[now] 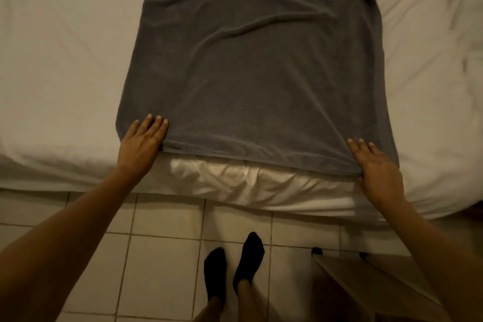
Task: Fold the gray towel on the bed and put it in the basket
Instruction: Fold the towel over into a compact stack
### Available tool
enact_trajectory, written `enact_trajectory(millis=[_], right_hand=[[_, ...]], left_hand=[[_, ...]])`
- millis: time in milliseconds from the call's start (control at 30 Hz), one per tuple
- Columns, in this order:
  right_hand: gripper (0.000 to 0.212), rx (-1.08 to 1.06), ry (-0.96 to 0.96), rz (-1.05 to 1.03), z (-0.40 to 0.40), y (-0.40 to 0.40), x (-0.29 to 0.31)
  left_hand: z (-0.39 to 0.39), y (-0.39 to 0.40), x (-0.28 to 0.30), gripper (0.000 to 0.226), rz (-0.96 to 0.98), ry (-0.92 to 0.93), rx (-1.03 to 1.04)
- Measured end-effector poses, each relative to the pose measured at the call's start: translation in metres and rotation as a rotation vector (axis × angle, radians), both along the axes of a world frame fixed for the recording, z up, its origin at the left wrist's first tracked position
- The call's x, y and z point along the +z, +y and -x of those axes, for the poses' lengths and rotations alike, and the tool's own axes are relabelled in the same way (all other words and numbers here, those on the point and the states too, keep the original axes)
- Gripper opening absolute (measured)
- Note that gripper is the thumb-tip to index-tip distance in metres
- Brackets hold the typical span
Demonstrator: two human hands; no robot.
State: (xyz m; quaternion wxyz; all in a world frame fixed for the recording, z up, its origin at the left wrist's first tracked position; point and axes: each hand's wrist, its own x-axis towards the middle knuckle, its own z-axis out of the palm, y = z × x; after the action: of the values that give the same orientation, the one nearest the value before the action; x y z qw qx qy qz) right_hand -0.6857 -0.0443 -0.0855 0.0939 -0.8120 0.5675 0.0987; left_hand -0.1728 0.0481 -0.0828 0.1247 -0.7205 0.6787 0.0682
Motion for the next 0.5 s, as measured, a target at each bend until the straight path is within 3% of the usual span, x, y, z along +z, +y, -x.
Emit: enact_trajectory(millis=[233, 500], right_hand=[[0.093, 0.002, 0.051, 0.039, -0.002, -0.002, -0.029], [0.091, -0.001, 0.036, 0.059, -0.004, 0.006, -0.011]], left_hand=[[-0.014, -0.02, -0.029, 0.054, -0.003, 0.015, 0.057], [-0.016, 0.031, -0.013, 0.056, 0.06, 0.135, 0.053]])
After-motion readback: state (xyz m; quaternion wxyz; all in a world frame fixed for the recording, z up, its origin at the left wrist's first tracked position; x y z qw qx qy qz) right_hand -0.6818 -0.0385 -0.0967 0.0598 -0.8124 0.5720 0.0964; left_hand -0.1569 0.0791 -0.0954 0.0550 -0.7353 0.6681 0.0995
